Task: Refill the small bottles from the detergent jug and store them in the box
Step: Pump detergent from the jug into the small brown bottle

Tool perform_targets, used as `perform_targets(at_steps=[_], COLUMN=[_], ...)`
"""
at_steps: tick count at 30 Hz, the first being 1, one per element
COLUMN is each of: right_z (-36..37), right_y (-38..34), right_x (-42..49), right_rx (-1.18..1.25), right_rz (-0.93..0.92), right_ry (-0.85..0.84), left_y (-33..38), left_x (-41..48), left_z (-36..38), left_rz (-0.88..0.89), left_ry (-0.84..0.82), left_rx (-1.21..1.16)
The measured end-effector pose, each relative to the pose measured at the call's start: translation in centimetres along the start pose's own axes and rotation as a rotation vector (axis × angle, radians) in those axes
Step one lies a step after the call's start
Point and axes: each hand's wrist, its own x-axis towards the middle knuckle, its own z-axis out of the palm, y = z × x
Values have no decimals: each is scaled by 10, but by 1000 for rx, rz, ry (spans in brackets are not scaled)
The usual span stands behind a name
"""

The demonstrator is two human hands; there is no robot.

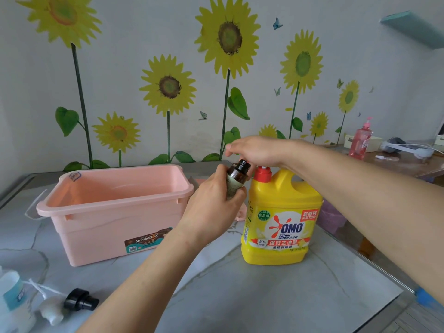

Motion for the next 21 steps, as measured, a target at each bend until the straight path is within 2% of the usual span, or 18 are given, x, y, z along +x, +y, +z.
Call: perform_targets(at_steps=[3, 7, 12, 17, 21], right_z=[2, -11, 3, -11, -3], right_y=[0, -1, -3, -1, 4], right_x=[1, -1, -2, 2, 8], right_rx=[-53, 86, -35, 34, -6], right_rz=[23, 31, -17, 17, -17], right_ry=[-16, -41, -5, -54, -18], left_y=[-2, -1, -5, -2, -3], left_x=[-1, 0, 2, -1, 0], left_z=[1, 0, 1, 3, 3], left_rz=[-8, -11, -8, 0, 10], left_ry=[2, 7, 4, 13, 16], left_rx=[7, -1, -7, 0, 4])
